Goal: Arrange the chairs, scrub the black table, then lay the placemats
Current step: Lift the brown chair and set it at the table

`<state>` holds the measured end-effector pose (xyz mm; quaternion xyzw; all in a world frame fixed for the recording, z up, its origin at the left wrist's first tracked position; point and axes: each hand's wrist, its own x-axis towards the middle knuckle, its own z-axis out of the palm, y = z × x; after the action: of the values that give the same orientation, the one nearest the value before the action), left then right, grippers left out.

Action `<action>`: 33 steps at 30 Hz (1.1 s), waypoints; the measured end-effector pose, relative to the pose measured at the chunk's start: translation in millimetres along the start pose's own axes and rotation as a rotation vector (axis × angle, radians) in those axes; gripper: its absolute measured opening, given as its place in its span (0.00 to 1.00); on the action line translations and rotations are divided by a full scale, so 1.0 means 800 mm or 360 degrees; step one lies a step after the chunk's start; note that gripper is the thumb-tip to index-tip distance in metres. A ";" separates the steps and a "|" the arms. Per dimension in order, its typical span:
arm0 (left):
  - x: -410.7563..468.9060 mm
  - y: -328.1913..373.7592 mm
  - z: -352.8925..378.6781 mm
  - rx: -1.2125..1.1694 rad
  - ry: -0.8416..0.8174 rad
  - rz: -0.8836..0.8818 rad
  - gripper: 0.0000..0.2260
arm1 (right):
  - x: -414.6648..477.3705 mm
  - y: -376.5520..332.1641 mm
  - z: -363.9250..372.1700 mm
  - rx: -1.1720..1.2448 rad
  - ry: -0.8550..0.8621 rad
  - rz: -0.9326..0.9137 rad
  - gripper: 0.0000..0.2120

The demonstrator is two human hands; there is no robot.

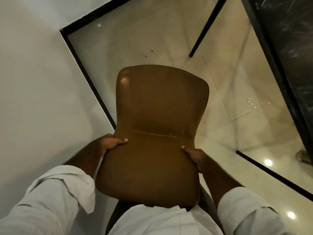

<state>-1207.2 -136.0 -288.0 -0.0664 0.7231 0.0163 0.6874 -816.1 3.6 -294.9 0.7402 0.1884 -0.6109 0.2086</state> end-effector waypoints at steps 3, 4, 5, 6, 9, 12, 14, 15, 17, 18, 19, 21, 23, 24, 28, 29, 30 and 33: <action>0.002 0.001 0.004 0.0077 0.0109 0.0038 0.38 | 0.003 0.000 0.001 0.0060 -0.0047 0.0099 0.35; 0.001 0.001 0.007 0.0099 0.0150 0.0060 0.37 | 0.003 0.001 0.001 0.0055 -0.0034 0.0078 0.34; 0.000 0.002 0.009 0.0120 0.0193 0.0075 0.37 | 0.002 0.001 0.001 0.0039 -0.0010 0.0047 0.32; -0.001 0.003 0.010 0.0139 0.0229 0.0092 0.36 | 0.002 0.002 0.001 0.0022 0.0011 0.0019 0.32; -0.008 0.015 0.008 0.0192 0.0290 0.0116 0.33 | 0.002 0.001 0.000 0.0020 0.0068 -0.0023 0.31; -0.022 0.043 0.000 0.0259 0.0279 0.0128 0.29 | -0.009 -0.011 -0.008 0.0045 0.0063 -0.0033 0.31; -0.030 0.069 -0.008 0.0340 0.0319 0.0128 0.30 | -0.021 -0.023 -0.017 0.0052 0.0084 -0.0053 0.30; -0.036 0.082 -0.010 0.0381 0.0345 0.0128 0.30 | -0.028 -0.027 -0.023 0.0056 0.0094 -0.0064 0.30; -0.048 0.109 -0.009 0.0467 0.0350 0.0164 0.29 | -0.040 -0.026 -0.036 0.0076 0.0091 -0.0057 0.28; -0.053 0.122 -0.007 0.0521 0.0355 0.0181 0.29 | -0.043 -0.024 -0.041 0.0101 0.0090 -0.0045 0.27; -0.063 0.138 0.000 0.0577 0.0365 0.0199 0.29 | -0.047 -0.021 -0.049 0.0133 0.0104 -0.0041 0.27; -0.082 0.166 0.017 0.0696 0.0367 0.0255 0.27 | -0.055 -0.014 -0.066 0.0206 0.0128 -0.0043 0.26; -0.097 0.197 0.036 0.0822 0.0397 0.0315 0.27 | -0.063 -0.009 -0.083 0.0298 0.0134 -0.0051 0.24; -0.100 0.215 0.046 0.0855 0.0410 0.0336 0.28 | -0.067 -0.007 -0.094 0.0359 0.0124 -0.0055 0.24; -0.122 0.284 0.100 0.1034 0.0420 0.0415 0.25 | -0.070 0.005 -0.136 0.0589 0.0087 -0.0059 0.23; -0.129 0.301 0.119 0.1083 0.0424 0.0439 0.24 | -0.070 0.008 -0.148 0.0648 0.0095 -0.0057 0.23; -0.135 0.318 0.137 0.1136 0.0433 0.0461 0.24 | -0.068 0.012 -0.160 0.0695 0.0092 -0.0053 0.23; -0.148 0.369 0.188 0.1297 0.0459 0.0513 0.24 | -0.064 0.023 -0.194 0.0817 0.0081 -0.0047 0.21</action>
<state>-1087.4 182.7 -198.4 0.3209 0.7600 -0.1720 0.5384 -687.7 70.5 -217.3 0.7812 0.0433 -0.6228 0.0002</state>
